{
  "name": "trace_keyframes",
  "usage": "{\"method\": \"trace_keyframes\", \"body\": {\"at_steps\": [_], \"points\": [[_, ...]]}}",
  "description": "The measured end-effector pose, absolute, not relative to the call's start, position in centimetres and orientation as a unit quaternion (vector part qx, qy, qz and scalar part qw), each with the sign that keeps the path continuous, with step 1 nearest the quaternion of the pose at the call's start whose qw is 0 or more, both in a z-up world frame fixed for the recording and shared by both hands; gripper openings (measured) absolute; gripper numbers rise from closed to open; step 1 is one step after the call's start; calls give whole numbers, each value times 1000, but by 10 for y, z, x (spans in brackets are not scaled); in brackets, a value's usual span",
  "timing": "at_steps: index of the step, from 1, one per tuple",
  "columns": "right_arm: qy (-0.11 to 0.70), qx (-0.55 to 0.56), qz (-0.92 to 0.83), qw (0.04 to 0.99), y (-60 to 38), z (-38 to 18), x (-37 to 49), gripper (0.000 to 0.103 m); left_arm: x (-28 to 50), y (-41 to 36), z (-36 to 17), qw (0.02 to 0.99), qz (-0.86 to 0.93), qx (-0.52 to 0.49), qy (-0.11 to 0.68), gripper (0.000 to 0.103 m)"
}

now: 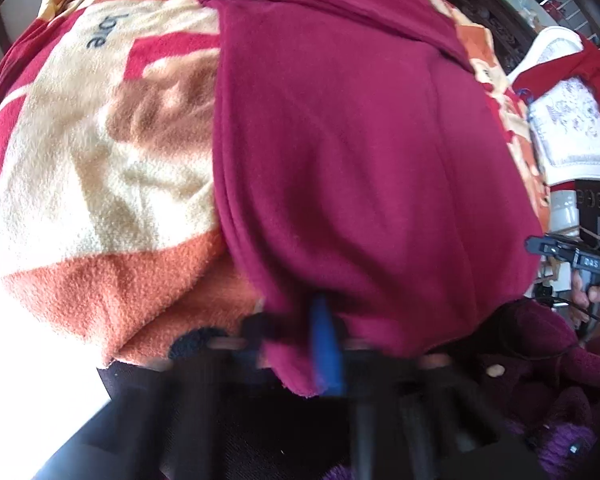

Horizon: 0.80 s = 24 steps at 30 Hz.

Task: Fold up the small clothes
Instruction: 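Grasp the hem with the left gripper while the right gripper grasps it too, lifting toward the collar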

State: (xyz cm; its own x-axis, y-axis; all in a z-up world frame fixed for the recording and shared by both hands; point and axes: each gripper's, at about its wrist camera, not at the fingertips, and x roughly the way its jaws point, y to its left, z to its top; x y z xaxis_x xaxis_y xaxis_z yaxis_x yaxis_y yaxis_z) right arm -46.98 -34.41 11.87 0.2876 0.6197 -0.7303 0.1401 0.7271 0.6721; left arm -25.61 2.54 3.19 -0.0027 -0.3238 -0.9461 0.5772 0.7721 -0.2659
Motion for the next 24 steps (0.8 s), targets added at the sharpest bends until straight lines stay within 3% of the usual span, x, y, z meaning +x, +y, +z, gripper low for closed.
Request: {"method": "trace_keyframes", "body": {"at_steps": [12,24], "points": [[439,328,169,819,-397,197,-407,0,-176,20,136,749,-388,6,537,7],[388,377,53,839,-475,174,-278,0,-21,-63,124,802,-324,-39,500,7]]}}
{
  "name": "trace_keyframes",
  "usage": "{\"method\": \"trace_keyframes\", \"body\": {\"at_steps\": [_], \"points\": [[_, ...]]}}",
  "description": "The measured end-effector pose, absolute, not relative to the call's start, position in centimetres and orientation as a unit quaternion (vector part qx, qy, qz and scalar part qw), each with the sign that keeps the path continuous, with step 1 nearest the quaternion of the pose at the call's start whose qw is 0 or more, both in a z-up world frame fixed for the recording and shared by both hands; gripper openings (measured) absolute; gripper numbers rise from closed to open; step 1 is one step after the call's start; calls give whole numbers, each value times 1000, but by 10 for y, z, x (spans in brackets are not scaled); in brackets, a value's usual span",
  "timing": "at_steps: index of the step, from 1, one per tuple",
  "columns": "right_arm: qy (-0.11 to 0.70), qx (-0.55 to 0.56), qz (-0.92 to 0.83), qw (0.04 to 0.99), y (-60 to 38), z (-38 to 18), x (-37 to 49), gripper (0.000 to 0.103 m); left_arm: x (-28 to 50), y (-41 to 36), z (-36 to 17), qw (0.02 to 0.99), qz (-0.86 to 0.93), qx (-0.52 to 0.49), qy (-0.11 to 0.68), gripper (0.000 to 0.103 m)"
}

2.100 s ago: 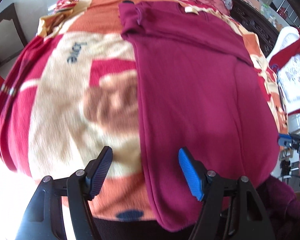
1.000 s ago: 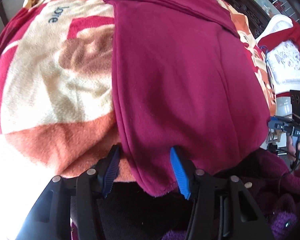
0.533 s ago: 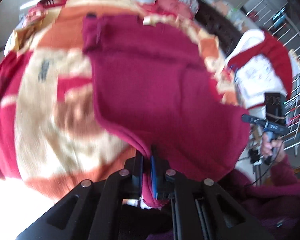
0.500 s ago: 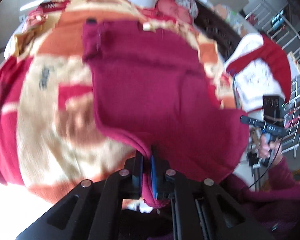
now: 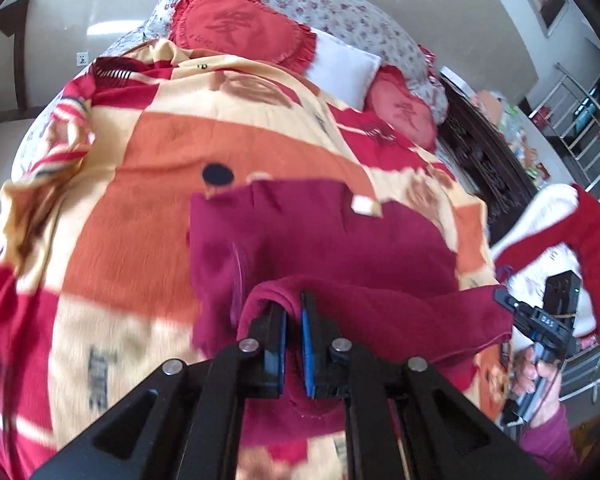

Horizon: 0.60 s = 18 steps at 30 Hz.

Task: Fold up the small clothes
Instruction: 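Grasp the hem with the left gripper while the right gripper grasps it too, lifting toward the collar, then lay the hem over the body and open both grippers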

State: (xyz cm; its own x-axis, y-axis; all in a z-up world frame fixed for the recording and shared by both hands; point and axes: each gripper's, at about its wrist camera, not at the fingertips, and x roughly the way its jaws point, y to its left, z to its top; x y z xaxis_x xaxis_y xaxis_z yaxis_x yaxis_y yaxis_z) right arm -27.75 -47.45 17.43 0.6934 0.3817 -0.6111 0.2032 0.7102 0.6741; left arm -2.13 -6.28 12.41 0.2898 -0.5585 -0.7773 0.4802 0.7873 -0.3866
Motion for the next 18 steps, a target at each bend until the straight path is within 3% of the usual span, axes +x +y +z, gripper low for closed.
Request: {"method": "trace_keyframes", "body": {"at_steps": [5,8,10,13,18], "points": [[406,413,12,815,-500,137,-229,0,23,-85,96,798,-296,-47,522,8],[426,413,-14,805,-509,124,-219,1,40,-84,79,777,-299,-69,550,26],[402,414,-29,816,-514,130,-229,11,42,-75,82,772,-307,-88,549,47],[378,403,-27,833,-517,146,-252,12,32,-58,102,798,-295,-84,519,62],[427,288,15,857,-476,156,-264,9,1,-50,115,801,-331,-44,497,63]]}}
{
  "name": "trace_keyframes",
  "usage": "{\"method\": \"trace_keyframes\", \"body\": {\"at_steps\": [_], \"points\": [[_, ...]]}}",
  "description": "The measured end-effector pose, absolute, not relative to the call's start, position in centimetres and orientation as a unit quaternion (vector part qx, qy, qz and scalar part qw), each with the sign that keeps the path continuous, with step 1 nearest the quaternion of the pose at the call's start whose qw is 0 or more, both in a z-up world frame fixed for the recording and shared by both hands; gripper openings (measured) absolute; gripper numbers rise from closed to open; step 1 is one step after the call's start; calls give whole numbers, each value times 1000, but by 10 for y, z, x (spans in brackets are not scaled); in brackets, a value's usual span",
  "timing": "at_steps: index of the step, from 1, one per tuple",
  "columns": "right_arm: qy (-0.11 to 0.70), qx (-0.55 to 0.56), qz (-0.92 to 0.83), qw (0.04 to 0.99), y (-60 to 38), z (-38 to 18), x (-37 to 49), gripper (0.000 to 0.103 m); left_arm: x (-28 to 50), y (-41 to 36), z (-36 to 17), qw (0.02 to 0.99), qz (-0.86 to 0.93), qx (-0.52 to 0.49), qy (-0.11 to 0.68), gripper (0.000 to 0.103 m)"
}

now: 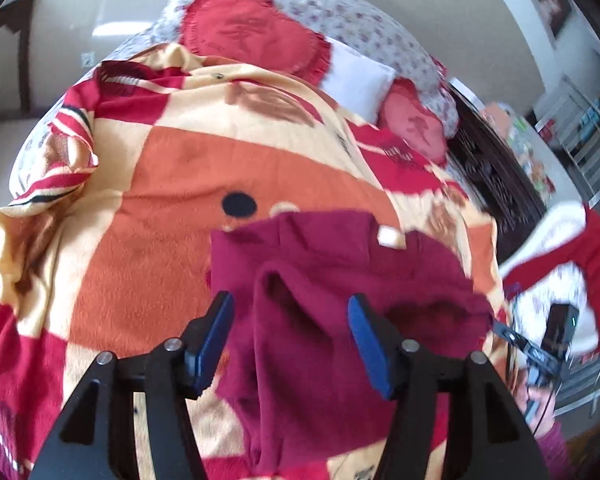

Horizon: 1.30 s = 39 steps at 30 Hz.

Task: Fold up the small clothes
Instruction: 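Lay the hem over the body and open both grippers, then grasp the folded sweatshirt edge with the left gripper and lift it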

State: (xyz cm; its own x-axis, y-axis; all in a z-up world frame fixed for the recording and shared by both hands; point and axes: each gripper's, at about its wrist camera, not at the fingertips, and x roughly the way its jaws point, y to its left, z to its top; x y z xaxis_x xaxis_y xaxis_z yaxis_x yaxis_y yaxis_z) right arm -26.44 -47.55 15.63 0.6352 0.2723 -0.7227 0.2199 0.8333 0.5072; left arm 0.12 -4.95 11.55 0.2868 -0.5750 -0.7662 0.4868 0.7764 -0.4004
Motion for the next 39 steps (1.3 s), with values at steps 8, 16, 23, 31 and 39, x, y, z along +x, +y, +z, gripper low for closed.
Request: {"method": "trace_keyframes", "body": {"at_steps": [8,16,23,31,39], "points": [[455,257,45,851,-452,141,-246,9,-30,-60,88,770,-358,21,528,62],[429,257,40,865,-458,153,-208,13,16,-118,79,769,-358,11,529,63],[380,334,-33,862,-489,171,-163,20,63,-98,89,770,-310,-130,542,73],[489,202,-53,847,-449,126,-154,18,39,-91,71,776,-297,-33,555,76],[454,255,-39,853,-468,152,-205,18,-13,-55,78,782,-317,-1,537,77]]}}
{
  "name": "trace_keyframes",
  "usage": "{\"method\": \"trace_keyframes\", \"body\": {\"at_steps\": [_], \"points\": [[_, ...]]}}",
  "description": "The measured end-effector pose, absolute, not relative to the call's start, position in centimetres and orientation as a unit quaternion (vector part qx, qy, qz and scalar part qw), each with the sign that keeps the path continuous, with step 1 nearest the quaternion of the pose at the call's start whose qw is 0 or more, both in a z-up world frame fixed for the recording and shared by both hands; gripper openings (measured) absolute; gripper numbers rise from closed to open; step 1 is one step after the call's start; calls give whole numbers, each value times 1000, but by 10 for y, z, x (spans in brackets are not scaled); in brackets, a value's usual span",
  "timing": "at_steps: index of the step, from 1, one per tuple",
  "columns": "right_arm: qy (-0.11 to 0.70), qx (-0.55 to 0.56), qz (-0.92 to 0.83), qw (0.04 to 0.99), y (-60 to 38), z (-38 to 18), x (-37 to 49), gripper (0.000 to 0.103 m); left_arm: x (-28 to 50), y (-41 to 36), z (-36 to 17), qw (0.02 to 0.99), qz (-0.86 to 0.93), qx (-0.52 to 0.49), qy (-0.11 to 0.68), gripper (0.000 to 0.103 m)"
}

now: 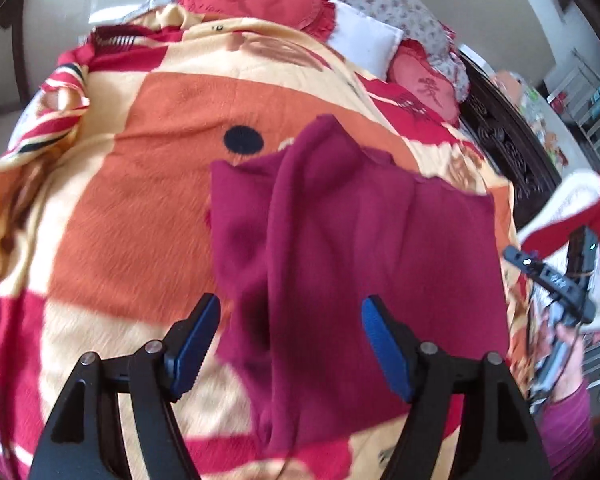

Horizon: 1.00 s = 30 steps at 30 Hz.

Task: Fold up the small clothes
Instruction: 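Grasp the folded sweatshirt edge with the left gripper and lift it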

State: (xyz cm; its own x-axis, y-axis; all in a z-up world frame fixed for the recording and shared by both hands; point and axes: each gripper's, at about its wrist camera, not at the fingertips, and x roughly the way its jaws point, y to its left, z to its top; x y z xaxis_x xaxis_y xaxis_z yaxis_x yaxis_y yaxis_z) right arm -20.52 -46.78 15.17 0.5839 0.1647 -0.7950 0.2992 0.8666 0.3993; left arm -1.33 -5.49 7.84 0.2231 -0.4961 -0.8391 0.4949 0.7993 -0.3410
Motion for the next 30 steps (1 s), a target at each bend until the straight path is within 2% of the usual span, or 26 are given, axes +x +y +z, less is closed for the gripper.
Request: {"method": "trace_keyframes", "body": {"at_steps": [9,10,11,12,13,18,23,27,29,30], "points": [[497,287,13,819,-445,131,-294,20,-59,-37,48,746,-338,7,573,74],[501,291,20,815,-441,125,-295,17,-59,-38,44,744,-339,3,576,68],[506,289,23,812,-437,120,-295,9,-59,-41,41,742,-341,4,578,60],[512,274,22,814,-431,118,-294,0,-60,-43,39,742,-338,16,579,37],[513,265,17,816,-429,118,-294,0,-60,-45,38,746,-329,32,578,28],[486,274,11,830,-440,141,-314,0,-60,-29,38,750,-324,3,577,15],[531,266,-13,804,-435,107,-315,0,-60,-18,31,746,-316,-20,586,15],[504,264,-33,821,-440,131,-315,0,-67,-19,51,764,-304,19,568,17],[484,249,-57,837,-441,150,-313,3,-69,-23,61,775,-302,33,554,22],[472,250,-53,844,-439,160,-308,5,-69,-26,64,780,-302,35,547,31]]}}
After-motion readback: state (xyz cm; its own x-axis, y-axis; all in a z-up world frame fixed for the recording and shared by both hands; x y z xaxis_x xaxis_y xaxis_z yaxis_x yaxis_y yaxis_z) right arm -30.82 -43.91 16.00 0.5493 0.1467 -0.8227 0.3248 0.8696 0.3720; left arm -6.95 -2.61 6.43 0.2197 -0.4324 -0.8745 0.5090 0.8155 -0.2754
